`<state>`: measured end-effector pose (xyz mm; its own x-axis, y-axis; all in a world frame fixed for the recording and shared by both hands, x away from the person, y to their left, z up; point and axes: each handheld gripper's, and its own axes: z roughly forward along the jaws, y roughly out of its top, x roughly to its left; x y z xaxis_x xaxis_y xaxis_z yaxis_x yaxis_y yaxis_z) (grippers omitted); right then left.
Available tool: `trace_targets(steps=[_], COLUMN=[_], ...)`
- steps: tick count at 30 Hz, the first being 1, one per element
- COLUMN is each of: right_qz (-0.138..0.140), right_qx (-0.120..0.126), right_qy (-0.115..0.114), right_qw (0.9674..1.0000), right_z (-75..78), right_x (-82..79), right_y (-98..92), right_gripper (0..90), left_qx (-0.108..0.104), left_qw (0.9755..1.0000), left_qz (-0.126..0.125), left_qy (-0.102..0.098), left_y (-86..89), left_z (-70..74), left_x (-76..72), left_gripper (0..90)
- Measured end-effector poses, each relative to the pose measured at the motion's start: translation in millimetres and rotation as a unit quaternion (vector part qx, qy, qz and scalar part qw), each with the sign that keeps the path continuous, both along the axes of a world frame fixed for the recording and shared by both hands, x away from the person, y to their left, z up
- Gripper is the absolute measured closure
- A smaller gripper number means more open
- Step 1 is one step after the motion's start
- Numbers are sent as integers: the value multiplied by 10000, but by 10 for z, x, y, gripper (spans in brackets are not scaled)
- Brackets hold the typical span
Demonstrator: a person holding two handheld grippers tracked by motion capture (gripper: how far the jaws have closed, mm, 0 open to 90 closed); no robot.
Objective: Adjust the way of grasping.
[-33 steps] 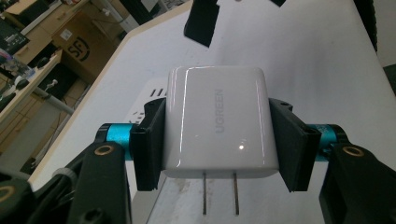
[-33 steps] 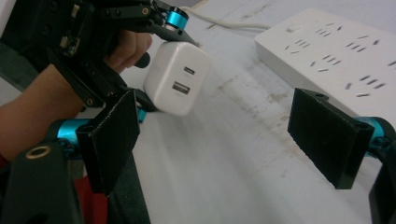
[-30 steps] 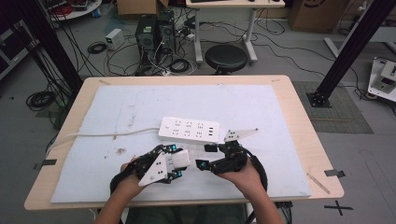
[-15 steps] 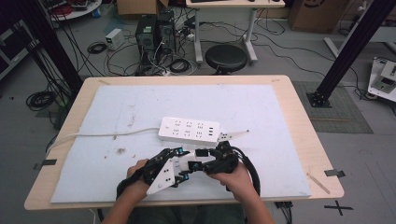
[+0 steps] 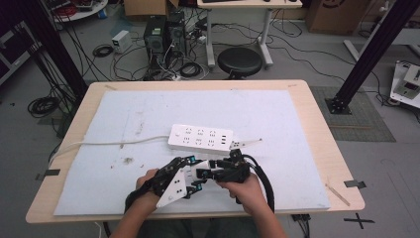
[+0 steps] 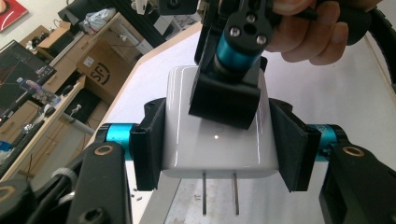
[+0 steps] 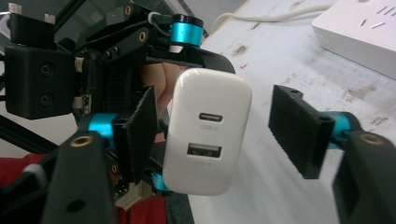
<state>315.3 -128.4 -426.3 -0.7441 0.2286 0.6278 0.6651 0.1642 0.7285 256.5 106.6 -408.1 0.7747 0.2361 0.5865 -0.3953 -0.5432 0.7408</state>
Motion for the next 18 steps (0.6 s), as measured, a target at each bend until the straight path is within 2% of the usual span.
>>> trace_targets(steps=[5,9,14,16,18], right_qz=[44,51,207,201,221], right_qx=[104,138,164,167,138], right_qy=[31,33,97,146,160], right_qw=[9999,9999,9996,9996,9995], right_z=[-9,-14,-18,-21,-21], right_x=[6,9,-1,3,6], right_y=[6,6,21,22,18], right_gripper=[401,453,590,602,612], left_qx=[-39,9,8,52,103], left_qw=[10000,10000,10000,9999,9999], left_qz=[3,-16,24,23,-8], left_qy=[3,-60,-65,-130,-109], left_y=[-7,-16,-7,-12,-15], left_z=[3,-1,2,0,3], left_x=[0,-2,11,6,15], left_gripper=[425,425,425,425,424])
